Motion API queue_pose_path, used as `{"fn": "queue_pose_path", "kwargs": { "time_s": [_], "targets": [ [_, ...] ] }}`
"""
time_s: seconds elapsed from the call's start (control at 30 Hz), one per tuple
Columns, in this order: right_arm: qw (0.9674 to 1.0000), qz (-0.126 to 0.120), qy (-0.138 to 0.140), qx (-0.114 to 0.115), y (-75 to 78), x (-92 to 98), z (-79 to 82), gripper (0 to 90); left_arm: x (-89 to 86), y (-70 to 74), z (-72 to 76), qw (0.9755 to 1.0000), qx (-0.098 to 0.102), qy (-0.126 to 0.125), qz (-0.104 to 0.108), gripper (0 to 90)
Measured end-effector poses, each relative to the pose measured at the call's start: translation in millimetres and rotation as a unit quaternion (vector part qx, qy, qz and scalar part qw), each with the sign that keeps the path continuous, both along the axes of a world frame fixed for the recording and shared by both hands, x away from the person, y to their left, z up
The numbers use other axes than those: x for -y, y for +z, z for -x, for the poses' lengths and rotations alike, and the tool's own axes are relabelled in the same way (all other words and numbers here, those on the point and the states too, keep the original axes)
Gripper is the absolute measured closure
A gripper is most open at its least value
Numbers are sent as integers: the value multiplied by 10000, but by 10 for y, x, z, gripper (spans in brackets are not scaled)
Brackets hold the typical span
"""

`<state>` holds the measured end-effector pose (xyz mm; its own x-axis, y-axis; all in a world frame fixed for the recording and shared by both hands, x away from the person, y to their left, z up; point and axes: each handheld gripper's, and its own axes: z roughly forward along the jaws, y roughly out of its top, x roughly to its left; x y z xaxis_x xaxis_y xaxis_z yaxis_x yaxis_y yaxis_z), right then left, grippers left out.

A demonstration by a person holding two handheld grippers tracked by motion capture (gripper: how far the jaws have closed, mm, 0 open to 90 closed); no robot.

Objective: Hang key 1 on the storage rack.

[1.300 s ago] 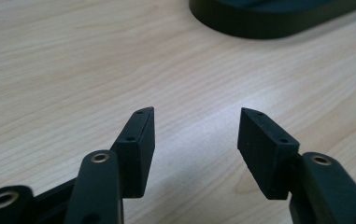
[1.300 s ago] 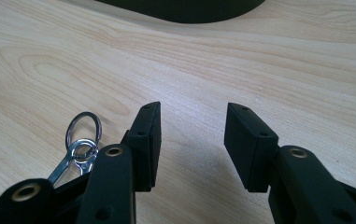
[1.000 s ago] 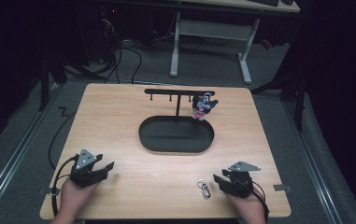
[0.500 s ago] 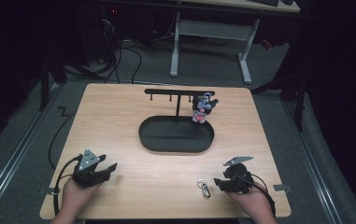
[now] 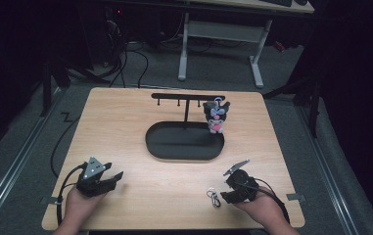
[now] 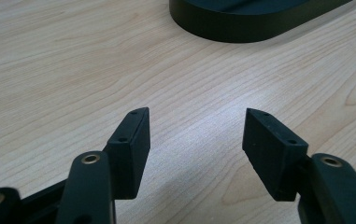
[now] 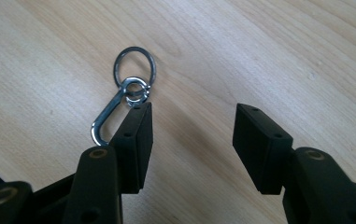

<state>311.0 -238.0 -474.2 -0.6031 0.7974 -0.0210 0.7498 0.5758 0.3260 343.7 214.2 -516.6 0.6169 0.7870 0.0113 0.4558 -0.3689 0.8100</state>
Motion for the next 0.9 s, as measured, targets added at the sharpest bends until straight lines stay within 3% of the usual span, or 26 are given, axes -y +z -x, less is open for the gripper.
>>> {"fn": "queue_pose_path", "kwargs": {
  "time_s": [0.4,0.63,0.9],
  "targets": [
    [9975,145,485,-492,53,-289,-132,526,0,0,-4,10000,7,-20,6,422],
    [9951,191,461,-849,5,-373,-309,538,-7,1,-5,10000,16,-25,-2,422],
    [9922,207,437,-1151,-98,-437,-377,571,-8,3,-7,10000,21,-35,22,421]
  ]
}}
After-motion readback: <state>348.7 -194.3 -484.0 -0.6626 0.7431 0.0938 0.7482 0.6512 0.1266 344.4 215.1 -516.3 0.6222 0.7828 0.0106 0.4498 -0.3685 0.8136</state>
